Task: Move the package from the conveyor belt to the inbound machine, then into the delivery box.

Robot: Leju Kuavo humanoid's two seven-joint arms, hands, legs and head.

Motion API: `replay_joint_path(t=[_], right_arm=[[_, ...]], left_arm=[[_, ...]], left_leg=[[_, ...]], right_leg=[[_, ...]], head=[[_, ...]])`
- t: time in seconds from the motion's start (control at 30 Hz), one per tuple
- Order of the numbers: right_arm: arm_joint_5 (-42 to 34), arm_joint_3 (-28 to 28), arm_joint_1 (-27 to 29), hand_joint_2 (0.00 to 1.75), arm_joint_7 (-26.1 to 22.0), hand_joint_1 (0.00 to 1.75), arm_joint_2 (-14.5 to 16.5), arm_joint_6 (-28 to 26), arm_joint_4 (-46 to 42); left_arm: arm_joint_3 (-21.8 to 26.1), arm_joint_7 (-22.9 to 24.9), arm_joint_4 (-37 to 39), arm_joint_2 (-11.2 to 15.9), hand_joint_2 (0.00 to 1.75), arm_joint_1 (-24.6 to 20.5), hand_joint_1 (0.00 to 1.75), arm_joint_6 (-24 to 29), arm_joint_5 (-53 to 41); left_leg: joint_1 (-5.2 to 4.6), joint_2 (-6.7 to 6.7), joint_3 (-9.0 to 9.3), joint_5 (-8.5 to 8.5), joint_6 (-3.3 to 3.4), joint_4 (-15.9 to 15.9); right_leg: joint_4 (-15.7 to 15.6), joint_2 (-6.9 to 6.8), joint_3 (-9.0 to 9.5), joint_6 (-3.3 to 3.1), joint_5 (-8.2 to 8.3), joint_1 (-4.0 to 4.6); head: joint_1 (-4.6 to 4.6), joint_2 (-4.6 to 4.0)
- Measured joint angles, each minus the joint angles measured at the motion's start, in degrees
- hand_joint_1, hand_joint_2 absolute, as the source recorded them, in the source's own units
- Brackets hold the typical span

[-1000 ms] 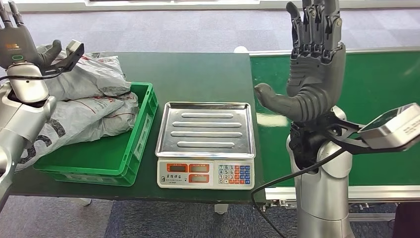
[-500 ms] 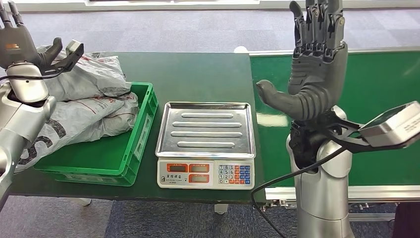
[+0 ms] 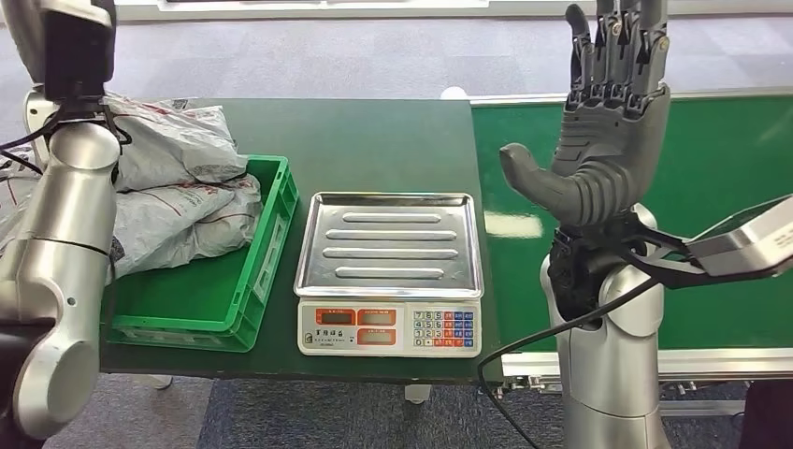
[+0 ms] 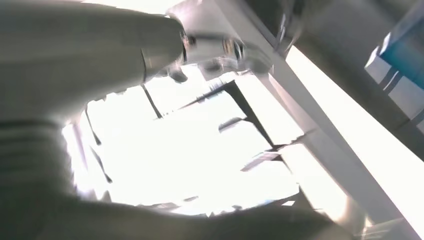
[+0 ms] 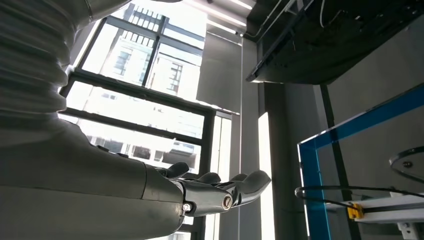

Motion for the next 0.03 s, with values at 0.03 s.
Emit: replay_joint_path(t=[0.03], right_arm=[[-0.1, 0.0, 0.0, 1.75, -0.1, 0.0, 0.0, 0.0, 0.0]], left_arm=[[1.1, -1.3, -2.8, -1.0, 1.75, 1.1, 0.0, -2.2, 4.2]], left_leg=[[-0.04, 0.12, 0.02, -0.04, 0.04, 0.0]], right_leg=[[0.0, 0.1, 0.0, 0.02, 0.01, -0.03]], head=[[0.0, 0.0]])
